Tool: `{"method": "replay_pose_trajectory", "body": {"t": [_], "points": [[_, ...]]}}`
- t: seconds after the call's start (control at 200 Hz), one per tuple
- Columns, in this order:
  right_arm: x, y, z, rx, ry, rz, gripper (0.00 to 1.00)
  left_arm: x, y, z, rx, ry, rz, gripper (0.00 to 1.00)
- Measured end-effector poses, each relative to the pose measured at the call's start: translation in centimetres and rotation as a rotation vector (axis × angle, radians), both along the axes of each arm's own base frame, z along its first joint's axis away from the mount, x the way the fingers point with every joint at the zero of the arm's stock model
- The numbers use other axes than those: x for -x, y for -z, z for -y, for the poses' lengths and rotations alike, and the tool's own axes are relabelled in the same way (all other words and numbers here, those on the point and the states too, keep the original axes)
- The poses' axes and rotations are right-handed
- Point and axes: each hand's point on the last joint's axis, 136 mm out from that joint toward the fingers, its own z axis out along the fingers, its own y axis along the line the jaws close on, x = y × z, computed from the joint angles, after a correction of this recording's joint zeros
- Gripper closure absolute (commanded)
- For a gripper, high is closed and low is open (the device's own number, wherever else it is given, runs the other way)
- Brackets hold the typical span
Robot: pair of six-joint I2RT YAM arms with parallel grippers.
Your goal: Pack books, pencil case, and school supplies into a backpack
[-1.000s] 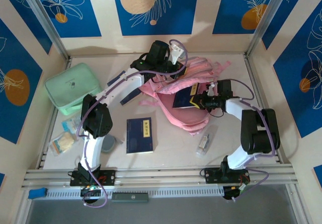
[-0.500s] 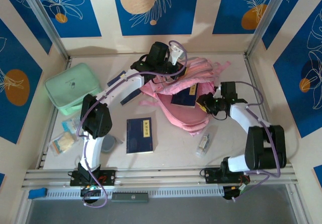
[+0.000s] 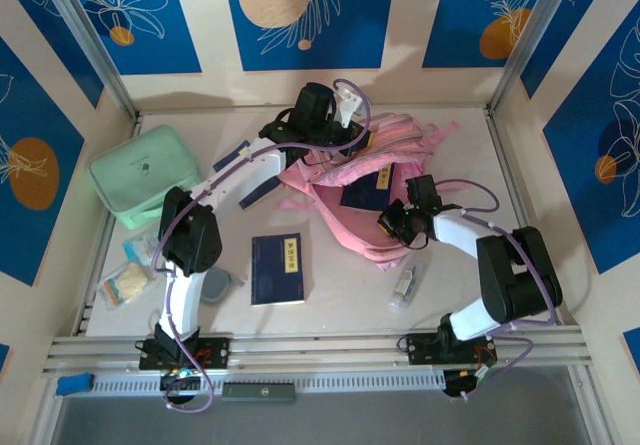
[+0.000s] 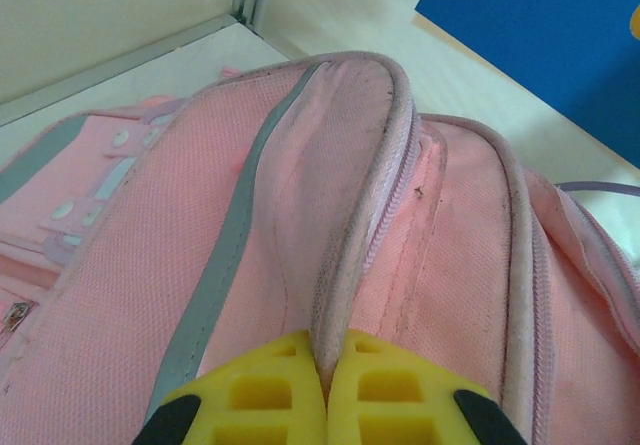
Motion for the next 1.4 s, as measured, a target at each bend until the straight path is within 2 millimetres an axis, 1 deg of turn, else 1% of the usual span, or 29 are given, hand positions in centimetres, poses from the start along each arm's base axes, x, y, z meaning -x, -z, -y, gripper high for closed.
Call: {"method": "replay_pose_trajectory", "body": {"t": [0.165, 0.355, 0.415, 0.51, 0.595, 0.67, 0.79, 0.865, 0.94, 1.02, 1.145, 1.22, 1.281, 1.401], "points": [[-3.8, -1.3, 1.2, 0.044, 0.064, 0.129, 1.0, -0.1, 0.0, -0.1, 0.002, -0.001, 0.002, 1.0], [-7.7, -2.4, 2.8, 0.06, 0.125, 0.223, 1.0, -0.2, 0.1, -0.1, 0.004, 0.0, 0.003, 1.0], [-8.6, -2.8, 3.1, 0.066, 0.125, 0.246, 1.0, -0.2, 0.0, -0.1, 0.005, -0.002, 0.004, 1.0], [-9.3, -3.5, 3.3, 0.094, 0.119, 0.27, 1.0, -0.3, 0.0, -0.2, 0.004, -0.004, 0.005, 1.0], [-9.2, -3.6, 3.5, 0.111, 0.115, 0.271, 0.99, -0.4, 0.0, -0.3, 0.005, -0.005, 0.005, 1.0], [-8.6, -3.7, 3.9, 0.128, 0.122, 0.256, 0.96, -0.4, 0.0, -0.3, 0.004, -0.006, 0.005, 1.0], [-7.0, -4.4, 4.0, 0.142, 0.143, 0.239, 0.86, -0.5, 0.0, -0.4, 0.004, -0.007, 0.004, 1.0], [-5.7, -4.5, 3.3, 0.135, 0.148, 0.228, 0.85, -0.5, 0.0, -0.4, 0.005, -0.008, 0.004, 1.0], [-4.7, -3.9, 2.7, 0.114, 0.16, 0.199, 0.85, -0.5, 0.0, -0.4, 0.006, -0.009, 0.001, 1.0], [-4.1, -2.6, 2.7, 0.11, 0.185, 0.149, 0.87, -0.5, 0.0, -0.4, 0.006, -0.009, 0.001, 1.0], [-4.1, -0.5, 3.3, 0.129, 0.224, 0.088, 0.91, -0.4, 0.0, -0.4, 0.009, -0.003, -0.002, 1.0], [-4.4, 0.2, 3.6, 0.139, 0.237, 0.077, 0.91, -0.4, 0.0, -0.4, 0.01, -0.003, -0.005, 1.0], [-4.9, 0.0, 3.7, 0.14, 0.238, 0.099, 0.91, -0.4, 0.0, -0.4, 0.012, -0.005, -0.008, 1.0], [-6.9, -1.4, 4.5, 0.132, 0.246, 0.197, 0.9, -0.5, 0.0, -0.4, 0.015, -0.01, -0.014, 1.0]]}}
